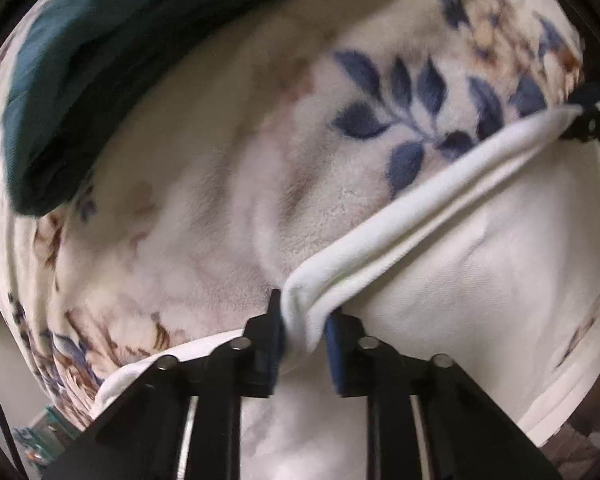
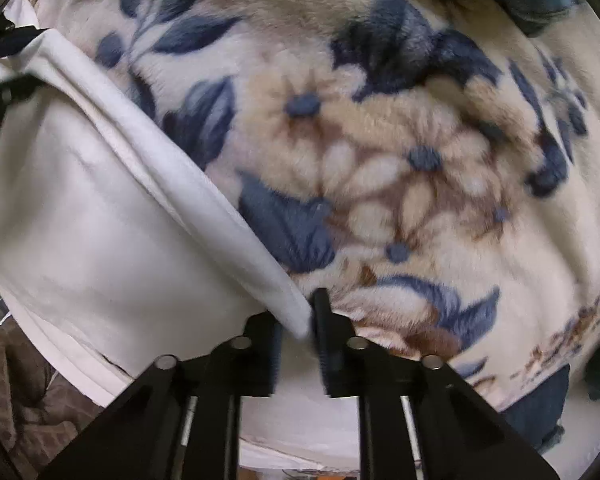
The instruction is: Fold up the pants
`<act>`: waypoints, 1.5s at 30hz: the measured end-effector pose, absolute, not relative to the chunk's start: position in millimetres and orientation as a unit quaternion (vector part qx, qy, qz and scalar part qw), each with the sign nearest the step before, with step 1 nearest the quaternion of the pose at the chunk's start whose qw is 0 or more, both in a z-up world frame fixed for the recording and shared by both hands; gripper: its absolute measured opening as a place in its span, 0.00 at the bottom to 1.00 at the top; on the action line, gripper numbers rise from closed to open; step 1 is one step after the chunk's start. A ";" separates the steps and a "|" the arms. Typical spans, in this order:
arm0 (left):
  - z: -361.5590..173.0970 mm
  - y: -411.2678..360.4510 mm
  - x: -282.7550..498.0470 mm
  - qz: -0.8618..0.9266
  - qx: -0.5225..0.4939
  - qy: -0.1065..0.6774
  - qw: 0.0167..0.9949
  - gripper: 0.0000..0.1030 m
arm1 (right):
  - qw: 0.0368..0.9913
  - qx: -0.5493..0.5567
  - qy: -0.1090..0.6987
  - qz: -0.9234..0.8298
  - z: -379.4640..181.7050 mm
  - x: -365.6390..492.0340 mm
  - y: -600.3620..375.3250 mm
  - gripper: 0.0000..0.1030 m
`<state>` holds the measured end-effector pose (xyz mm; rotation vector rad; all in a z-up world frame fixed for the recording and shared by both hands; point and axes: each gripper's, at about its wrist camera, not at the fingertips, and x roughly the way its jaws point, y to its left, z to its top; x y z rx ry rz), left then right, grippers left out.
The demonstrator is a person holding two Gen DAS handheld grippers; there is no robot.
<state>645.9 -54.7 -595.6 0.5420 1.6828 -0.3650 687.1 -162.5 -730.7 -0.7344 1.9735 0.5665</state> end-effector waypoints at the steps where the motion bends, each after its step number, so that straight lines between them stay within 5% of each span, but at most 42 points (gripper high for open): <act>1: -589.1 -50.9 646.4 -0.158 0.226 0.729 0.626 0.11 | 0.465 -0.298 0.802 0.227 -728.8 685.6 -161.2 0.06; 15: -437.2 -21.8 556.4 -0.137 0.121 0.694 0.696 0.09 | 0.579 -0.167 0.790 0.108 -636.3 615.6 -176.2 0.04; 24: -470.8 -23.0 381.9 -0.066 0.011 0.726 0.684 0.09 | 0.623 -0.113 0.772 0.064 -556.3 440.3 -213.0 0.04; 32: -559.6 -26.0 283.7 -0.013 -0.011 0.756 0.655 0.09 | 0.613 -0.142 0.773 0.082 -615.3 297.6 -208.7 0.05; 38: -587.4 -34.4 278.1 0.011 -0.007 0.743 0.670 0.13 | 0.621 -0.178 0.758 0.090 -656.2 267.8 -202.1 0.08; 41: -570.9 -37.9 278.3 0.023 -0.005 0.733 0.679 0.20 | 0.628 -0.146 0.759 0.087 -654.1 266.9 -204.3 0.25; 43: -553.7 -40.8 277.0 0.027 -0.016 0.725 0.688 0.44 | 0.635 -0.104 0.760 0.095 -643.7 267.2 -208.8 0.89; 44: -549.0 -41.7 275.1 0.029 -0.018 0.723 0.690 0.54 | 0.639 -0.081 0.758 0.102 -637.1 268.0 -211.3 0.92; 45: -541.7 -43.6 273.8 0.032 -0.023 0.719 0.693 0.81 | 0.644 -0.060 0.756 0.103 -629.0 267.5 -213.4 0.92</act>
